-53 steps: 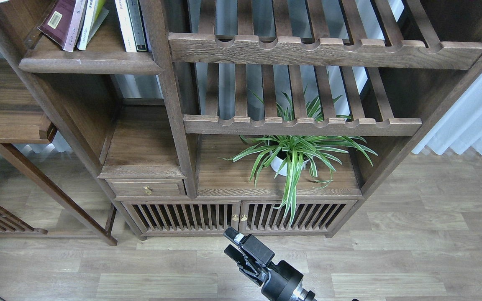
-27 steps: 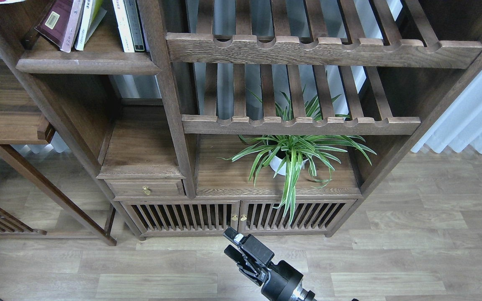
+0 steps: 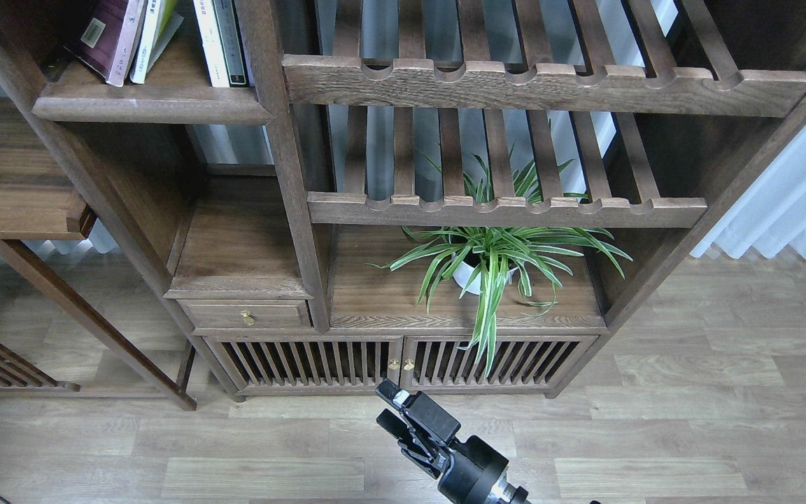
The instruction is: Organize books on shelf
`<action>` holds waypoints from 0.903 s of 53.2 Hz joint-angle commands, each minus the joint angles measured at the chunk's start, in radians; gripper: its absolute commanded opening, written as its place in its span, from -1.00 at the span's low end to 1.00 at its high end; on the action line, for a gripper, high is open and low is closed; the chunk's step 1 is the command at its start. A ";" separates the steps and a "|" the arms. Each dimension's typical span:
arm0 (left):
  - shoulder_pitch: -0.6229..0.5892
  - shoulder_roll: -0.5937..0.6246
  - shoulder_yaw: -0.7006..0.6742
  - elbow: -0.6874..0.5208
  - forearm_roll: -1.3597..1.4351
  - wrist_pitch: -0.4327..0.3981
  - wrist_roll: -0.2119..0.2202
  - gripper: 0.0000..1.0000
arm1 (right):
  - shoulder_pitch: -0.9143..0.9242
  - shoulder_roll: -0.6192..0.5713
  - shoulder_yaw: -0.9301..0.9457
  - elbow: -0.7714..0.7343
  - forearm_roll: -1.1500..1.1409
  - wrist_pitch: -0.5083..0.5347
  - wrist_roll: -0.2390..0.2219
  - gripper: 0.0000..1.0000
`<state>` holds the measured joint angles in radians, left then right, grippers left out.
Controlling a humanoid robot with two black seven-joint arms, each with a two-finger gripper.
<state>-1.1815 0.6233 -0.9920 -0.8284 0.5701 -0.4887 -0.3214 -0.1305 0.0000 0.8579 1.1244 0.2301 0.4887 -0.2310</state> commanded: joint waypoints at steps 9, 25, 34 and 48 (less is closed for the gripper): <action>-0.032 -0.020 0.026 0.091 0.091 0.000 -0.097 -0.89 | 0.003 0.000 0.003 -0.003 0.000 0.000 0.001 0.97; -0.058 -0.102 0.069 0.209 0.091 0.021 -0.167 -0.88 | 0.005 0.000 0.004 -0.003 0.005 0.000 0.001 0.97; -0.076 -0.162 0.087 0.290 0.091 0.027 -0.167 -0.88 | 0.011 0.000 0.004 -0.005 0.008 0.000 0.001 0.97; -0.072 -0.194 0.101 0.324 0.091 0.056 -0.167 -0.88 | 0.055 0.000 -0.002 -0.040 0.011 0.000 0.001 0.97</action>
<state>-1.2561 0.4336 -0.8952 -0.5143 0.6612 -0.4450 -0.4885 -0.0994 0.0000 0.8585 1.0934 0.2407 0.4887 -0.2294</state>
